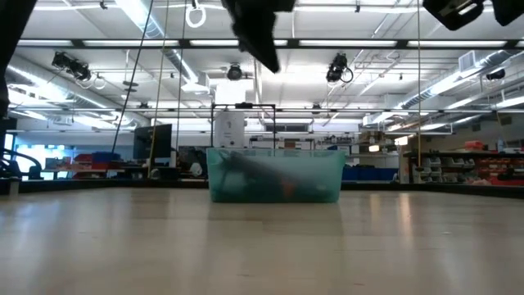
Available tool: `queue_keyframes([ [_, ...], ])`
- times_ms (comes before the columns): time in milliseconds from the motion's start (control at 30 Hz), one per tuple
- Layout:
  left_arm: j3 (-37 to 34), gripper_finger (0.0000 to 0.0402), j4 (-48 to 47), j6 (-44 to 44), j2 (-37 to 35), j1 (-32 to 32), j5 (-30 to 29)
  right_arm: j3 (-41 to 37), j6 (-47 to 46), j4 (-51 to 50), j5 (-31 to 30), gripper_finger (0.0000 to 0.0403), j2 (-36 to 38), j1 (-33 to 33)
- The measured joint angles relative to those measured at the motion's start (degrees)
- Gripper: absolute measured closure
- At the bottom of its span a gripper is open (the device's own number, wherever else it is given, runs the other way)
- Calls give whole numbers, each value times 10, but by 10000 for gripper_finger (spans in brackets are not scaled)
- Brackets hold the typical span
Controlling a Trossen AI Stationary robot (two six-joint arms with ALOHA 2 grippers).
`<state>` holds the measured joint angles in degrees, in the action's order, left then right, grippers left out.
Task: Pick and place USB-C Cables
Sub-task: Move the green bin to the center of the table
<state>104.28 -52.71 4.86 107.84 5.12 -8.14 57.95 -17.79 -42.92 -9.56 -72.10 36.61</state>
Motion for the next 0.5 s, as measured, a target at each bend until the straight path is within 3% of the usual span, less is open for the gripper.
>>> queue_keyframes([
  [200, -62, 380, -160, -128, -49, -48, -22, -7, -36, -16, 0, 400, 0, 17],
  [500, -301, 393, -60, -158, -72, -99, -20, -44, -46, 10, 0, 400, 0, 14],
])
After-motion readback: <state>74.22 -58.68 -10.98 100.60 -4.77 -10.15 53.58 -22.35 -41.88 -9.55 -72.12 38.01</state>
